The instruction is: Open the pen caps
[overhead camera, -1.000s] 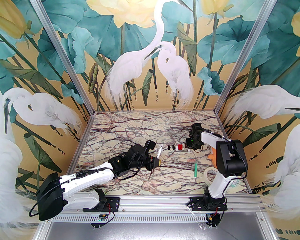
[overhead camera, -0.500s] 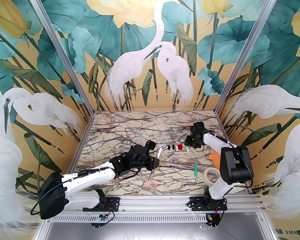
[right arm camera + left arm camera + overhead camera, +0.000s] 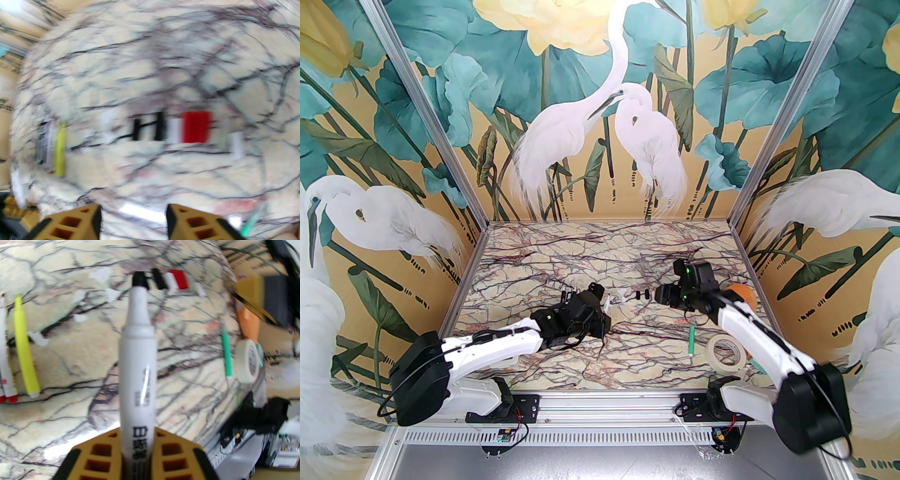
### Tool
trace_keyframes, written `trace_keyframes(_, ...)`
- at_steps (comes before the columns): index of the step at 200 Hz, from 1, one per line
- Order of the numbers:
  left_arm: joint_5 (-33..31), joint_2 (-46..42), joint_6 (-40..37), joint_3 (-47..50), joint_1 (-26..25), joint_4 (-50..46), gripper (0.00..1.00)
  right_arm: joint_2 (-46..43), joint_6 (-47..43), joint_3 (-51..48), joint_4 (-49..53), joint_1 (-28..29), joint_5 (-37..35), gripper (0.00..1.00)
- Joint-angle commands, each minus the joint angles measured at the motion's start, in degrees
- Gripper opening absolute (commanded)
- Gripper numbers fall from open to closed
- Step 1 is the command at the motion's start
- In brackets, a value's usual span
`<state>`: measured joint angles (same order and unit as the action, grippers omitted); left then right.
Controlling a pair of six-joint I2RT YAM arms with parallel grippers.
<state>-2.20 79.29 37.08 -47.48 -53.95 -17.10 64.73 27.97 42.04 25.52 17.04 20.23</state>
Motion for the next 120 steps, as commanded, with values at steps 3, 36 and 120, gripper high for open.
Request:
trace_keyframes(3,-7.08,3.4,2.11,-3.97,0.16,-5.99,0.08,-5.01,4.49,-2.31,-4.59,3.7,2.22,0.62)
trace_keyframes(36,-9.16,8.76,2.82,-8.09,0.12,-8.66,0.08,-10.32,6.86,-5.27,-7.37,7.66,2.85,0.75)
trace_keyframes(120,-15.17,19.45,2.86,-14.35,0.57,-10.59,0.14,-16.11,7.78,-7.77,-4.88,9.64,1.33,0.99)
